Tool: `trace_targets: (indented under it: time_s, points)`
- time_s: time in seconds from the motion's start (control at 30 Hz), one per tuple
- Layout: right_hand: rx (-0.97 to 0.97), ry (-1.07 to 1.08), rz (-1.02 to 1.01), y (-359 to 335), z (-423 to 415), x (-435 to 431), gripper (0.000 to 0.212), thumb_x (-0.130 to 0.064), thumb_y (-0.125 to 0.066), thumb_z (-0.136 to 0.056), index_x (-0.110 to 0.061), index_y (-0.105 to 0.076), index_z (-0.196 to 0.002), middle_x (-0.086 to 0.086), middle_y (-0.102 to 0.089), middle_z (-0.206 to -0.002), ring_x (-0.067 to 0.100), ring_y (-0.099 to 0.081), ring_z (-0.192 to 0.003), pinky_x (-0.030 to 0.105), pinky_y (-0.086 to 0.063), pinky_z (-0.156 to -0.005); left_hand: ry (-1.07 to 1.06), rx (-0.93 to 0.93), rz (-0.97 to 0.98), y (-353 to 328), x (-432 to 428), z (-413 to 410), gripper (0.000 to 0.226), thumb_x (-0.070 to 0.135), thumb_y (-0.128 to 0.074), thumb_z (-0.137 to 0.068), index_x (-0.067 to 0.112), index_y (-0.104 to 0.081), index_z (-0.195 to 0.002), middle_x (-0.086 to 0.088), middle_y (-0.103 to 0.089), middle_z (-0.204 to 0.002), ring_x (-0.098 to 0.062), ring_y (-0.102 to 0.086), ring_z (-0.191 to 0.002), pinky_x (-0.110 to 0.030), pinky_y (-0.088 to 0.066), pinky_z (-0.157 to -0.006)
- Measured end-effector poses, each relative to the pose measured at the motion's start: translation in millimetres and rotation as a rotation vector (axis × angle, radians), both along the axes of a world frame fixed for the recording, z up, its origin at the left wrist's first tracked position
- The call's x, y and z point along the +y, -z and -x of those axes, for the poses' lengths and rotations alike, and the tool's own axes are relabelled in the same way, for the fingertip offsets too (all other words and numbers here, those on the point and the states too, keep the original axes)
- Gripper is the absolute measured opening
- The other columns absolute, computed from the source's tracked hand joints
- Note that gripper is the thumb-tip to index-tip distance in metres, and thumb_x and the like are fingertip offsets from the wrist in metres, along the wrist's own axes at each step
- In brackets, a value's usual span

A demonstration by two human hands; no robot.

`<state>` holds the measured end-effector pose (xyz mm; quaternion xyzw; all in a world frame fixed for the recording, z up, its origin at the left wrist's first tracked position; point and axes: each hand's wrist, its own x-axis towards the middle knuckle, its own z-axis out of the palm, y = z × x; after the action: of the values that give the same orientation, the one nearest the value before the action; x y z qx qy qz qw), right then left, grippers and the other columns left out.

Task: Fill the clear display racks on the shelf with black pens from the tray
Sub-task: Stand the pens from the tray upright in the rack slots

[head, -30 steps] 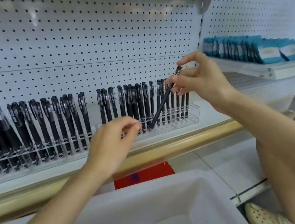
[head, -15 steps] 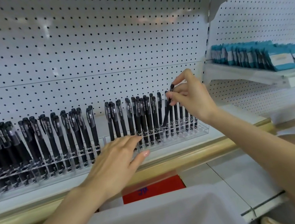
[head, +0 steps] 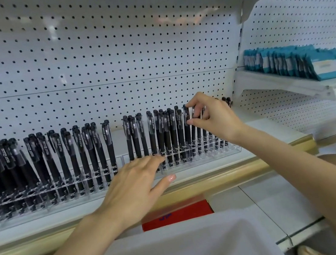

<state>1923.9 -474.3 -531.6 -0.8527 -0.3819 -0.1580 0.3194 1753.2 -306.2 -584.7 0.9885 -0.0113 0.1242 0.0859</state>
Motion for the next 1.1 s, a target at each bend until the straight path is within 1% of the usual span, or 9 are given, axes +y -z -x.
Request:
trace_targets:
  time_s: [0.07, 0.2, 0.37, 0.47, 0.53, 0.63, 0.73, 0.9, 1.1]
  points:
    - [-0.009, 0.008, 0.071, -4.6, 4.7, -0.8, 0.037, -0.027, -0.070, -0.086, -0.026, -0.049, -0.117, -0.009, -0.057, -0.087, 0.005, -0.054, -0.066, 0.042, -0.053, -0.076, 0.033, 0.025, -0.022, -1.7, -0.4, 0.8, 0.066, 0.060, -0.025, -0.093, 0.028, -0.020, -0.150, 0.008, -0.025, -0.157, -0.009, -0.026, -0.142, -0.021, -0.008, -0.108]
    - [-0.039, 0.028, 0.185, -11.5, 25.6, -6.6, 0.050, -0.028, -0.066, -0.089, -0.023, -0.039, -0.131, -0.005, -0.059, -0.090, 0.005, -0.055, -0.069, 0.043, -0.052, -0.075, 0.103, 0.054, -0.075, -4.0, -1.9, 16.0, 0.066, 0.057, -0.027, -0.094, 0.026, -0.018, -0.151, 0.007, -0.012, -0.160, -0.010, -0.014, -0.146, -0.028, -0.001, -0.118]
    - [0.027, -0.093, 0.297, 3.9, 90.4, -20.7, 0.038, -0.028, -0.063, -0.092, -0.025, -0.046, -0.125, -0.010, -0.059, -0.085, 0.005, -0.059, -0.065, 0.034, -0.050, -0.066, 0.164, 0.101, -0.053, 4.4, -6.8, 58.6, 0.070, 0.059, -0.023, -0.088, 0.025, -0.025, -0.150, 0.005, -0.025, -0.155, -0.011, -0.029, -0.140, -0.037, -0.028, -0.116]
    - [0.173, -0.194, 0.348, 34.7, 143.6, -31.5, 0.028, -0.033, -0.062, -0.089, -0.028, -0.052, -0.115, -0.014, -0.059, -0.085, 0.003, -0.060, -0.065, 0.022, -0.046, -0.062, 0.157, 0.098, -0.081, 20.5, -0.6, 95.9, 0.068, 0.059, -0.026, -0.090, 0.024, -0.027, -0.149, 0.002, -0.030, -0.153, -0.015, -0.032, -0.138, -0.038, -0.027, -0.115]
    - [0.294, -0.257, 0.479, 63.4, 179.3, -39.3, 0.029, -0.042, -0.060, -0.087, -0.029, -0.056, -0.113, -0.015, -0.060, -0.089, 0.001, -0.060, -0.071, 0.023, -0.047, -0.068, 0.145, 0.075, -0.118, 32.8, 7.2, 121.6, 0.068, 0.058, -0.029, -0.091, 0.022, -0.029, -0.149, -0.001, -0.030, -0.154, -0.020, -0.029, -0.140, -0.041, -0.021, -0.116]
    - [0.539, -0.338, 0.733, 108.7, 226.3, -50.9, 0.039, -0.054, -0.054, -0.086, -0.033, -0.054, -0.120, -0.014, -0.056, -0.105, 0.004, -0.058, -0.089, 0.025, -0.047, -0.082, 0.070, 0.075, -0.114, 46.2, 20.3, 151.4, 0.068, 0.055, -0.033, -0.093, 0.020, -0.026, -0.150, -0.006, -0.023, -0.156, -0.024, -0.019, -0.144, -0.043, -0.006, -0.119]
    - [0.744, -0.369, 0.862, 142.6, 257.2, -56.0, 0.052, -0.058, -0.051, -0.088, -0.032, -0.041, -0.133, -0.009, -0.047, -0.118, 0.008, -0.052, -0.102, 0.021, -0.041, -0.087, -0.018, 0.094, -0.100, 52.8, 31.0, 164.9, 0.073, 0.060, -0.027, -0.091, 0.018, -0.024, -0.151, -0.011, -0.022, -0.157, -0.026, -0.017, -0.145, -0.043, -0.005, -0.118]
    - [0.835, -0.259, 0.657, 174.7, 282.5, -47.1, 0.052, -0.051, -0.066, -0.082, -0.025, -0.041, -0.120, -0.007, -0.049, -0.095, 0.007, -0.051, -0.082, 0.018, -0.038, -0.071, -0.060, 0.015, -0.162, 69.3, 33.1, 166.8, 0.076, 0.062, -0.021, -0.091, 0.012, -0.030, -0.148, -0.015, -0.030, -0.152, -0.031, -0.024, -0.142, -0.047, -0.010, -0.117]
    - [0.867, -0.332, 0.613, 182.7, 301.3, -39.0, 0.038, -0.045, -0.072, -0.080, -0.023, -0.052, -0.104, -0.016, -0.051, -0.088, 0.000, -0.049, -0.079, 0.012, -0.037, -0.065, -0.092, -0.039, -0.142, 77.7, 29.3, 166.3, 0.075, 0.060, -0.026, -0.091, 0.009, -0.034, -0.146, -0.017, -0.035, -0.148, -0.032, -0.028, -0.139, -0.049, -0.011, -0.116]
